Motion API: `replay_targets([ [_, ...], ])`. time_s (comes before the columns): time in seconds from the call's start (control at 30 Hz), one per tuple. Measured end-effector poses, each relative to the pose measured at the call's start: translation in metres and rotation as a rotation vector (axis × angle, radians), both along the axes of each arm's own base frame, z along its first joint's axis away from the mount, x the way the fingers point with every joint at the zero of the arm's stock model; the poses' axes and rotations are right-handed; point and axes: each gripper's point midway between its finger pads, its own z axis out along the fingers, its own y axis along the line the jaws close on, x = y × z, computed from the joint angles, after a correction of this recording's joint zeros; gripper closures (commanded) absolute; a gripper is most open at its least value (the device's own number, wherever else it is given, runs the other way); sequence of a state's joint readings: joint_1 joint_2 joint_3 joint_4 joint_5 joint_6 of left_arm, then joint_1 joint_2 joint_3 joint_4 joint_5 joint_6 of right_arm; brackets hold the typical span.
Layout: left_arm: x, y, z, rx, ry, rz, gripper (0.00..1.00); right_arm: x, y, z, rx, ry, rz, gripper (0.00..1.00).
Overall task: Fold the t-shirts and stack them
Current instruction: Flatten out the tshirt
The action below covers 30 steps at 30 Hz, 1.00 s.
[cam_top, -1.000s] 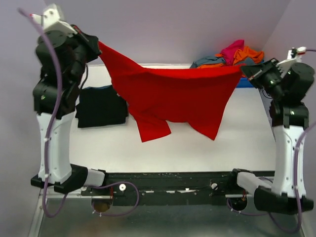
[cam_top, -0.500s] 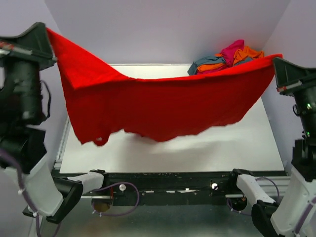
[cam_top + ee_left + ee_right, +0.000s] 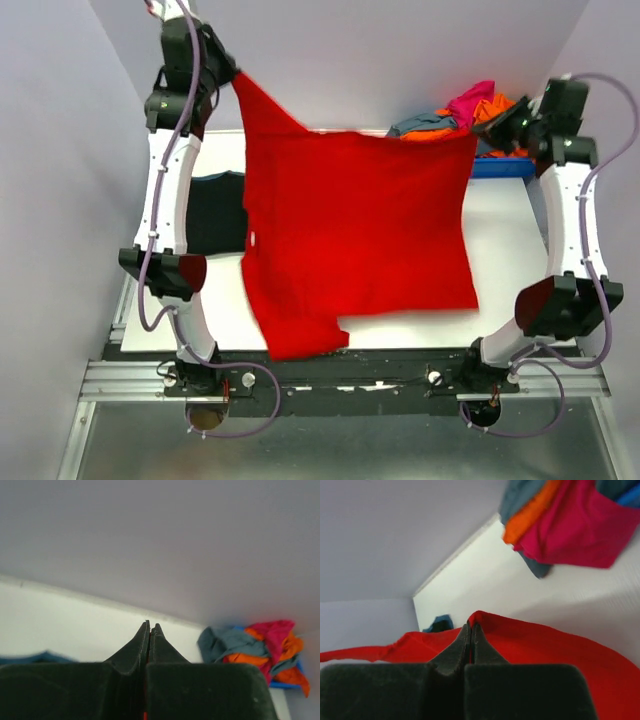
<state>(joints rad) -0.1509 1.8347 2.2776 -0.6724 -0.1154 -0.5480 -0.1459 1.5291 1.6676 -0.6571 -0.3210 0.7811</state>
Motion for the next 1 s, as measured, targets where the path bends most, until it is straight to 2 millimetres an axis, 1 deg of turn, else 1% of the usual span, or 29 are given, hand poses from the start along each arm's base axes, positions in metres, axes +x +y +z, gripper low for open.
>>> replay_targets([
  [0.03, 0.005, -0.001, 0.027, -0.019, -0.067, -0.015, 1.00, 0.006, 0.000, 0.013, -0.001, -0.015, 0.006, 0.99],
  [0.07, 0.005, -0.001, 0.054, -0.034, -0.143, -0.024, 1.00, 0.013, -0.001, 0.035, -0.003, -0.055, 0.009, 0.99],
  [0.1, -0.001, -0.001, 0.083, -0.049, -0.221, -0.033, 1.00, 0.018, -0.003, 0.057, -0.007, -0.103, 0.014, 0.99],
  [0.13, -0.011, 0.002, 0.110, -0.063, -0.298, -0.036, 1.00, 0.021, -0.006, 0.092, -0.007, -0.181, 0.022, 0.99],
  [0.17, -0.030, 0.005, 0.144, -0.083, -0.398, -0.041, 1.00, 0.022, -0.010, 0.121, -0.011, -0.253, 0.028, 0.99],
  [0.2, -0.047, 0.008, 0.164, -0.096, -0.457, -0.045, 1.00, 0.020, -0.014, 0.147, -0.016, -0.317, 0.030, 0.99],
  [0.23, -0.062, 0.010, 0.180, -0.110, -0.503, -0.048, 1.00, 0.016, -0.018, 0.164, -0.021, -0.360, 0.030, 0.99],
  [0.27, -0.086, 0.016, 0.202, -0.123, -0.568, -0.047, 1.00, 0.012, -0.021, 0.180, -0.026, -0.402, 0.032, 0.99],
  [0.3, -0.102, 0.019, 0.219, -0.132, -0.618, -0.047, 1.00, 0.008, -0.024, 0.193, -0.030, -0.438, 0.033, 0.99],
  [0.33, -0.118, 0.022, 0.237, -0.140, -0.675, -0.053, 1.00, 0.006, -0.024, 0.198, -0.028, -0.454, 0.041, 0.99],
  [0.37, -0.126, 0.022, 0.247, -0.145, -0.710, -0.059, 1.00, 0.006, -0.022, 0.198, -0.020, -0.458, 0.055, 0.99],
  [0.4, -0.133, 0.022, 0.255, -0.149, -0.743, -0.067, 1.00, 0.007, -0.020, 0.192, -0.010, -0.451, 0.069, 0.99],
  [0.43, -0.136, 0.021, 0.258, -0.152, -0.759, -0.076, 1.00, 0.011, -0.019, 0.180, 0.004, -0.427, 0.080, 0.99],
  [0.47, -0.137, 0.020, 0.257, -0.153, -0.766, -0.084, 1.00, 0.015, -0.018, 0.163, 0.019, -0.393, 0.091, 0.99],
  [0.5, -0.132, 0.018, 0.249, -0.152, -0.757, -0.092, 1.00, 0.020, -0.017, 0.140, 0.038, -0.344, 0.097, 0.99],
  [0.53, -0.125, 0.016, 0.237, -0.150, -0.734, -0.097, 1.00, 0.025, -0.017, 0.120, 0.053, -0.302, 0.099, 0.99],
  [0.57, -0.118, 0.014, 0.215, -0.150, -0.696, -0.104, 1.00, 0.029, -0.018, 0.093, 0.070, -0.248, 0.097, 0.99],
  [0.6, -0.107, 0.012, 0.192, -0.149, -0.644, -0.104, 1.00, 0.032, -0.018, 0.058, 0.094, -0.175, 0.093, 0.99],
  [0.63, -0.094, 0.011, 0.162, -0.148, -0.582, -0.103, 1.00, 0.032, -0.018, 0.028, 0.115, -0.113, 0.090, 0.99],
  [0.7, -0.073, 0.009, 0.090, -0.142, -0.424, -0.093, 1.00, 0.026, -0.015, -0.020, 0.150, -0.010, 0.089, 0.99],
  [0.73, -0.069, 0.009, 0.058, -0.138, -0.354, -0.086, 1.00, 0.021, -0.013, -0.043, 0.167, 0.038, 0.090, 0.99],
  [0.77, -0.068, 0.010, 0.023, -0.135, -0.277, -0.079, 1.00, 0.012, -0.011, -0.064, 0.180, 0.085, 0.092, 0.99],
  [0.8, -0.073, 0.012, -0.006, -0.131, -0.212, -0.068, 1.00, 0.005, -0.008, -0.074, 0.187, 0.110, 0.095, 0.99],
  [0.83, -0.081, 0.013, -0.033, -0.127, -0.157, -0.058, 1.00, -0.003, -0.006, -0.081, 0.187, 0.121, 0.100, 0.99],
  [0.87, -0.096, 0.016, -0.054, -0.124, -0.114, -0.048, 1.00, -0.013, -0.003, -0.085, 0.183, 0.124, 0.104, 0.99],
  [0.9, -0.107, 0.018, -0.070, -0.124, -0.082, -0.040, 1.00, -0.026, 0.000, -0.085, 0.174, 0.117, 0.108, 0.99],
  [0.93, -0.124, 0.019, -0.073, -0.128, -0.085, -0.039, 1.00, -0.036, 0.001, -0.083, 0.167, 0.107, 0.107, 0.99],
  [1.0, -0.153, 0.021, -0.070, -0.140, -0.122, -0.041, 1.00, -0.059, 0.003, -0.074, 0.136, 0.066, 0.096, 0.99],
])
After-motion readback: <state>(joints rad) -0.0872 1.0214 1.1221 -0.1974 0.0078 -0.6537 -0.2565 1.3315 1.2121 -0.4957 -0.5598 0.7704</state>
